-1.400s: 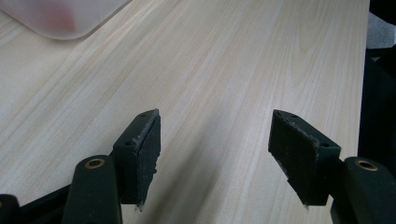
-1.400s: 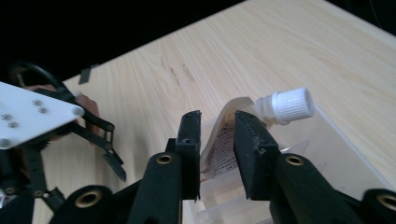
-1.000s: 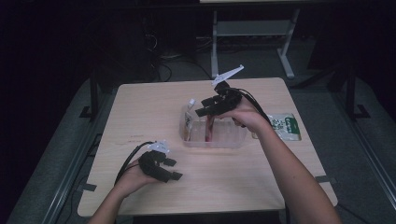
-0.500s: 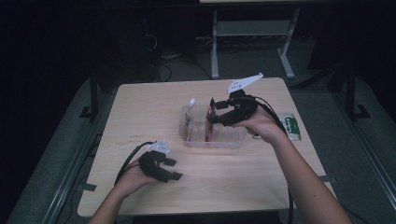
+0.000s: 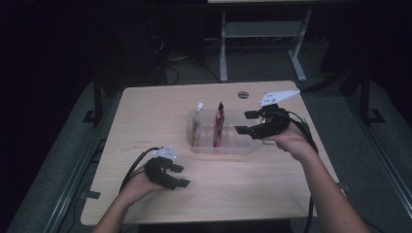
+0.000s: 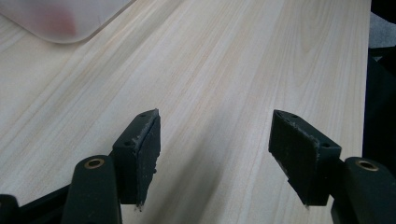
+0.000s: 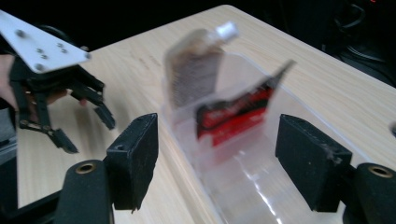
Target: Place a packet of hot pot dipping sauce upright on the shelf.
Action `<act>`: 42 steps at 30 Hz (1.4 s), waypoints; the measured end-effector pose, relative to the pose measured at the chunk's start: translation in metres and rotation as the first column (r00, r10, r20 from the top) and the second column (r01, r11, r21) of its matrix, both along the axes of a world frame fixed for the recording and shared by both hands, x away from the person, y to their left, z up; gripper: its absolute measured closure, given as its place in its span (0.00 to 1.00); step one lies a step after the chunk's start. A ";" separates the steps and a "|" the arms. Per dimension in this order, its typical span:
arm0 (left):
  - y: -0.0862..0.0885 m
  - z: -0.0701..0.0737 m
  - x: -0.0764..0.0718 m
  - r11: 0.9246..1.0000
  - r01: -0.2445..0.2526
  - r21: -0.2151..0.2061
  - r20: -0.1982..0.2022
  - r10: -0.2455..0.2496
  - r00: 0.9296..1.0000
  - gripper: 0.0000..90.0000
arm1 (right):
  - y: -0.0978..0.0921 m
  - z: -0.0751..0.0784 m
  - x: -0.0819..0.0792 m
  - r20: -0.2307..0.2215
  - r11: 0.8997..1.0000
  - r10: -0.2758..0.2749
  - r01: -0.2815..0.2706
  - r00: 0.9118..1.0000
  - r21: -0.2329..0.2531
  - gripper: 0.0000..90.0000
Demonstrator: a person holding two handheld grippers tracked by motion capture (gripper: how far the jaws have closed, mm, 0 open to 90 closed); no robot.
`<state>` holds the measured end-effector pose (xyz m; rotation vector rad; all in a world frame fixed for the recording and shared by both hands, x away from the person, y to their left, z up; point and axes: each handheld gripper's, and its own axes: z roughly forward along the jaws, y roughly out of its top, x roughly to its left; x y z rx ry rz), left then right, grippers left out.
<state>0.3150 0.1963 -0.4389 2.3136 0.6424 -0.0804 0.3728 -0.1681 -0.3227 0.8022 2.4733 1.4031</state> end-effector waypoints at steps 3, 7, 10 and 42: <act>0.000 0.000 0.001 1.000 0.001 0.004 0.001 -0.001 1.000 0.38 | -0.016 -0.003 0.002 -0.013 0.999 -0.045 0.045 0.999 0.005 0.33; 0.000 -0.001 0.001 1.000 -0.002 0.006 -0.004 0.002 1.000 0.38 | -0.033 -0.005 0.006 -0.019 0.996 -0.088 0.088 0.996 0.003 0.33; 0.000 -0.001 0.001 1.000 -0.001 0.001 0.000 0.001 1.000 0.38 | -0.047 -0.009 0.012 -0.017 0.991 -0.135 0.135 0.991 -0.008 0.33; 0.004 0.000 0.002 0.999 -0.045 -0.019 0.015 0.045 0.999 0.38 | -0.119 -0.118 0.121 -0.130 0.779 -0.620 0.589 0.773 -0.215 1.00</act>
